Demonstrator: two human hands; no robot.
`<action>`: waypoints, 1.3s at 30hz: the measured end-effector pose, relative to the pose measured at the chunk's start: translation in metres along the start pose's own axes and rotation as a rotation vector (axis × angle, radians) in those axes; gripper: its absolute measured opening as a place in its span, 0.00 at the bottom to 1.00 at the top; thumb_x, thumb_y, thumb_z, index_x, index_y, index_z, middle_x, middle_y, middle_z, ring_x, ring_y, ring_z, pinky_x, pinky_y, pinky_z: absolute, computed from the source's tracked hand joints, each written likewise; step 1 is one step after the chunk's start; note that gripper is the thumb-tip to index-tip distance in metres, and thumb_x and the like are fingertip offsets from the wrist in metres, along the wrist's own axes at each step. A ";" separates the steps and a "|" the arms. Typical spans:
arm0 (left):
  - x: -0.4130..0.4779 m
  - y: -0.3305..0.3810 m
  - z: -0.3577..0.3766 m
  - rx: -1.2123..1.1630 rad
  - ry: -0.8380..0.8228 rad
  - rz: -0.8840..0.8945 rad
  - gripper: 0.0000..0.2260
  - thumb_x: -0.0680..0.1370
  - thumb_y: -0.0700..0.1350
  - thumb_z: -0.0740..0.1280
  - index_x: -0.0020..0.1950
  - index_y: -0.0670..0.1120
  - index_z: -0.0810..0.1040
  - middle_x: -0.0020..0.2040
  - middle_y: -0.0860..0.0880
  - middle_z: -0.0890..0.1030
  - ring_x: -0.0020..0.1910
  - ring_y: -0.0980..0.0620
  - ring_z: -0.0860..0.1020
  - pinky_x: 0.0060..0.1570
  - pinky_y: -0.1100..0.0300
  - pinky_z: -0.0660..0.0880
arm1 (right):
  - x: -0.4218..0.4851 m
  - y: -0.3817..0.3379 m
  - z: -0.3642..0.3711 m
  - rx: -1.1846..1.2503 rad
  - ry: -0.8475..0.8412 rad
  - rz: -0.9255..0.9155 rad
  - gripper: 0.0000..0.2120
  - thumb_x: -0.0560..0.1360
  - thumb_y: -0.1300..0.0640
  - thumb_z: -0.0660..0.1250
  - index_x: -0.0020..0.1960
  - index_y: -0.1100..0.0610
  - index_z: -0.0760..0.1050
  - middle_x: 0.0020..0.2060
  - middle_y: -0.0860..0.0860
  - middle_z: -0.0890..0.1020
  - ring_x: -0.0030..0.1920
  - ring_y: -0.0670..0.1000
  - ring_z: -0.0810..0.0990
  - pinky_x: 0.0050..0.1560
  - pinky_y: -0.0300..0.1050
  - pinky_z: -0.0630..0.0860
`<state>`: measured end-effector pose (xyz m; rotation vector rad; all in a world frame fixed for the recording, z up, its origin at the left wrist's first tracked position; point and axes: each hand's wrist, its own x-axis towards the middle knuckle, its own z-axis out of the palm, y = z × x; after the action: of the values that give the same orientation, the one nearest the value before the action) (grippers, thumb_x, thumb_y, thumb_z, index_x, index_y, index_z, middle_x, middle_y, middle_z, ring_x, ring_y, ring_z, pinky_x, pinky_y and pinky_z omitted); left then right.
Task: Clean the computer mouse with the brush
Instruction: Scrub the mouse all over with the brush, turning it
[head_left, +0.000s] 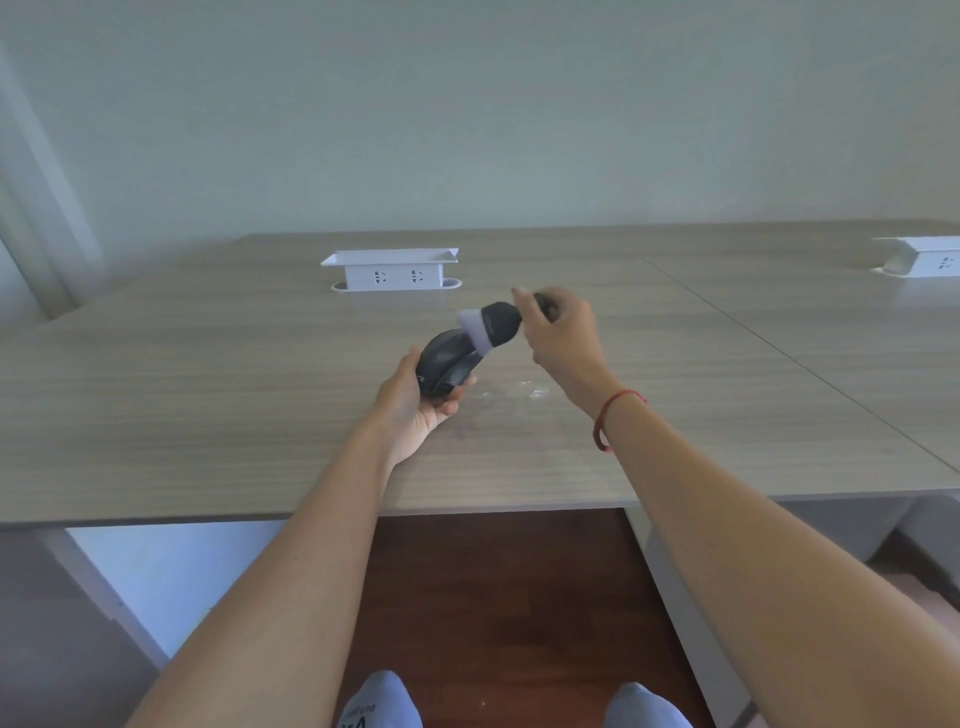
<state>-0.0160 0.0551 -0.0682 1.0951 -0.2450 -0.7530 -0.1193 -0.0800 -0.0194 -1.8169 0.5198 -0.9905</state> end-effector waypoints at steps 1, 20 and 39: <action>0.001 -0.001 0.000 -0.006 0.010 0.000 0.20 0.85 0.50 0.50 0.59 0.37 0.75 0.41 0.36 0.82 0.24 0.51 0.75 0.22 0.63 0.70 | -0.004 -0.005 0.002 0.031 -0.074 -0.007 0.23 0.78 0.48 0.64 0.47 0.71 0.75 0.30 0.54 0.70 0.31 0.51 0.67 0.31 0.44 0.68; -0.004 0.000 0.002 -0.048 0.022 0.027 0.12 0.83 0.46 0.56 0.47 0.42 0.75 0.39 0.42 0.74 0.26 0.49 0.68 0.21 0.63 0.64 | 0.000 0.012 0.000 -0.058 0.022 0.051 0.19 0.79 0.48 0.63 0.50 0.66 0.77 0.36 0.52 0.76 0.33 0.49 0.70 0.32 0.39 0.68; -0.002 -0.012 0.000 0.279 0.043 0.317 0.37 0.66 0.33 0.79 0.72 0.47 0.71 0.57 0.48 0.83 0.56 0.51 0.82 0.48 0.62 0.75 | 0.001 0.005 -0.003 0.156 0.060 0.070 0.19 0.78 0.47 0.64 0.44 0.65 0.77 0.31 0.53 0.71 0.34 0.52 0.68 0.35 0.46 0.68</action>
<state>-0.0227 0.0536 -0.0786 1.2964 -0.4853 -0.4183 -0.1209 -0.0846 -0.0232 -1.6244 0.5247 -1.0117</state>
